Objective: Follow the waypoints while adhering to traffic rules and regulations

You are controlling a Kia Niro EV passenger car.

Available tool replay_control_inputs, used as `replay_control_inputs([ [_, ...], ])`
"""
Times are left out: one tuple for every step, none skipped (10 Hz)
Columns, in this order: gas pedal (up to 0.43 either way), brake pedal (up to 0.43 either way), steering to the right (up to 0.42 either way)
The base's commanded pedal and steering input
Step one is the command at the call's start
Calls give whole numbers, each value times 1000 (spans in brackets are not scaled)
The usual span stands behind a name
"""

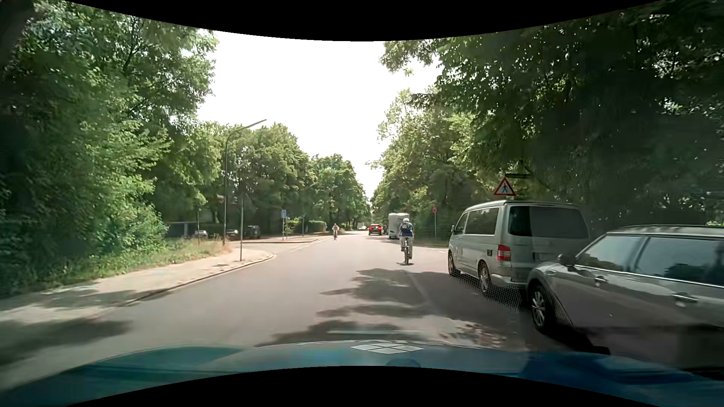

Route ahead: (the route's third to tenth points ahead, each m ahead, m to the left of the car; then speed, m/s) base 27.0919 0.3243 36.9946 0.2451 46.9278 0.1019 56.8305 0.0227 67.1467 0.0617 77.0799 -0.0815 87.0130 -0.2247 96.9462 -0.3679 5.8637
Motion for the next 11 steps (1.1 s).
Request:
replay_control_inputs([
  [0, 0, -7],
  [0, 0, -7],
  [0, 0, -7],
  [0, 0, -7],
  [0, 0, -7],
  [0, 0, -8],
  [0, 0, -8],
  [0, 0, -8],
  [0, 0, -8],
  [0, 0, -8],
  [0, 0, -8],
])
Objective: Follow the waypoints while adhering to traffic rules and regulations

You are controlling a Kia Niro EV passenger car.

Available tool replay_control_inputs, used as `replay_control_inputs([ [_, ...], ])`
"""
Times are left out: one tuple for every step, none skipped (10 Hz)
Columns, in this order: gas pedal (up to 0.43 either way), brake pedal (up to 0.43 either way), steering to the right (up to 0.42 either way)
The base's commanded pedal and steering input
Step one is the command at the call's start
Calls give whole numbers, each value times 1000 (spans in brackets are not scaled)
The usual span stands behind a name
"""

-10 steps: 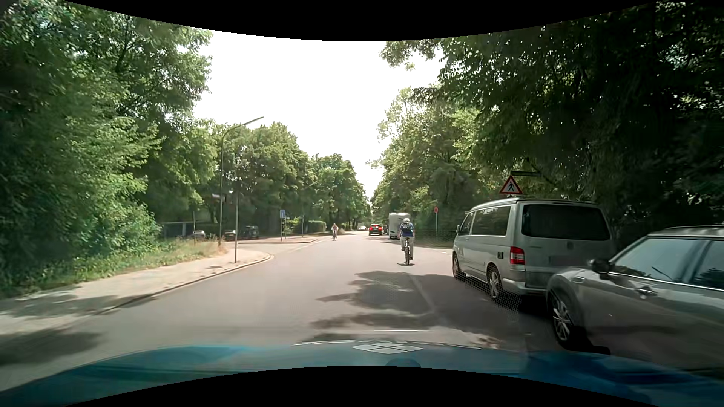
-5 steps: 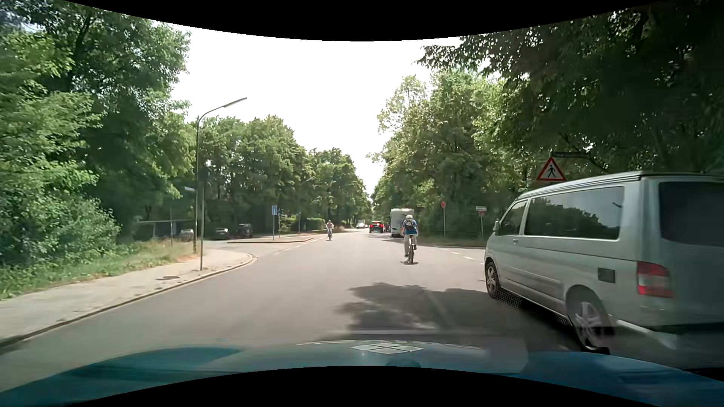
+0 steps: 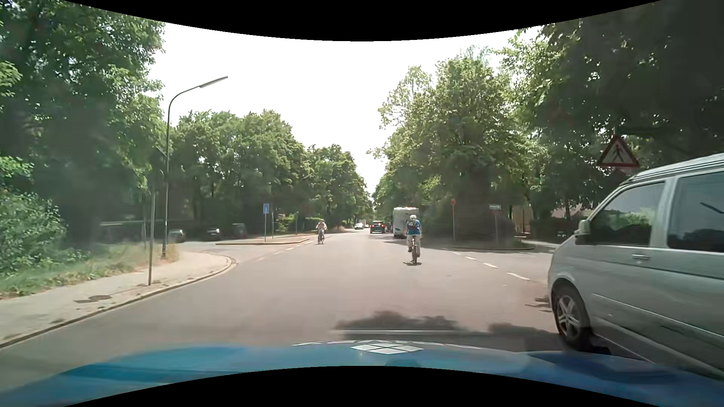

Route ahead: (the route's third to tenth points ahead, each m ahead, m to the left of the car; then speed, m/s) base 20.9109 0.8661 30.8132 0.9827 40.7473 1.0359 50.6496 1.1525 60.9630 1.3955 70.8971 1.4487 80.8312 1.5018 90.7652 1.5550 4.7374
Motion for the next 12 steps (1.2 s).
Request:
replay_control_inputs([
  [8, 0, -8],
  [47, 0, -8],
  [87, 0, -8],
  [87, 0, -7],
  [98, 0, -6],
  [98, 0, -6],
  [98, 0, -7],
  [98, 0, -6],
  [98, 0, -6],
  [98, 0, -7],
  [98, 0, -7],
  [98, 0, -7],
])
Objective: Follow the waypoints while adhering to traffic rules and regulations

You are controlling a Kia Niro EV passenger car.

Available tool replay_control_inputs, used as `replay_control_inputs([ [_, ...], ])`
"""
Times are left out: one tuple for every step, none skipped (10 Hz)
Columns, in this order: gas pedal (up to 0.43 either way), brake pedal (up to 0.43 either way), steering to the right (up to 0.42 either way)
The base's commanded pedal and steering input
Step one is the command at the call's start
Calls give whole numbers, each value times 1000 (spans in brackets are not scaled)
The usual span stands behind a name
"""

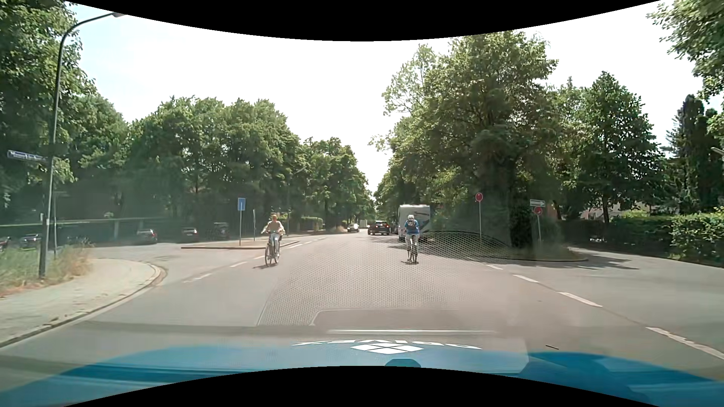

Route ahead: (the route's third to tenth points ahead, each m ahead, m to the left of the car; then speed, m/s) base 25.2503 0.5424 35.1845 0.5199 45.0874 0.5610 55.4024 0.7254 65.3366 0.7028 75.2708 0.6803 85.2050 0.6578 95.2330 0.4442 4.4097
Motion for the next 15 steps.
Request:
replay_control_inputs([
  [98, 0, -7],
  [98, 0, -7],
  [98, 0, -7],
  [98, 0, -8],
  [98, 0, -7],
  [98, 0, -7],
  [98, 0, -7],
  [98, 0, -8],
  [98, 0, -9],
  [98, 0, -10],
  [110, 0, -12],
  [130, 0, -14],
  [130, 0, -14],
  [130, 0, -15],
  [130, 0, -16],
])
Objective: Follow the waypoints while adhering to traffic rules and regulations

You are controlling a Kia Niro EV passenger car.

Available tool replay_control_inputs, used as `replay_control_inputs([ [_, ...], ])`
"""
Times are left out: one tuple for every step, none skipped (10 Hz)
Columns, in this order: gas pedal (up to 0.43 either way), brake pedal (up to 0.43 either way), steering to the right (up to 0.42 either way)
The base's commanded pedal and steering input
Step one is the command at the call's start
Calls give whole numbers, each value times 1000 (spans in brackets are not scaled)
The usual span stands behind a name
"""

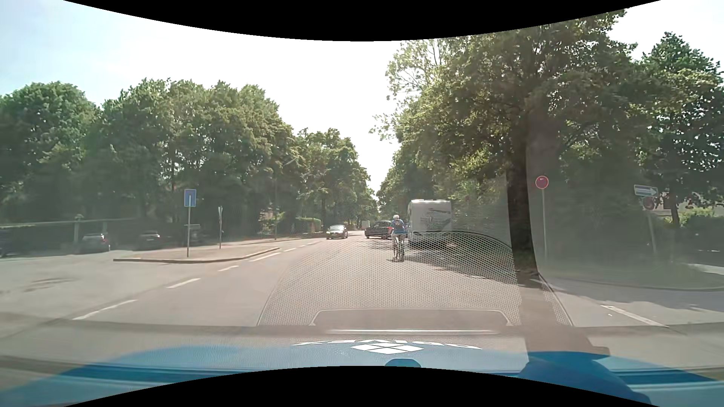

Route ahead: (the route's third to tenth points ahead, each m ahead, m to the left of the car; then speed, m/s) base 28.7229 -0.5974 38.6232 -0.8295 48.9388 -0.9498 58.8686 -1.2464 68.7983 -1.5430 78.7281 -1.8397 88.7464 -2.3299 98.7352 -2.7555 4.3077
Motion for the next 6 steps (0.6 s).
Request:
replay_control_inputs([
  [130, 0, -18],
  [130, 0, -19],
  [130, 0, -20],
  [130, 0, -20],
  [130, 0, -20],
  [130, 0, -20],
])
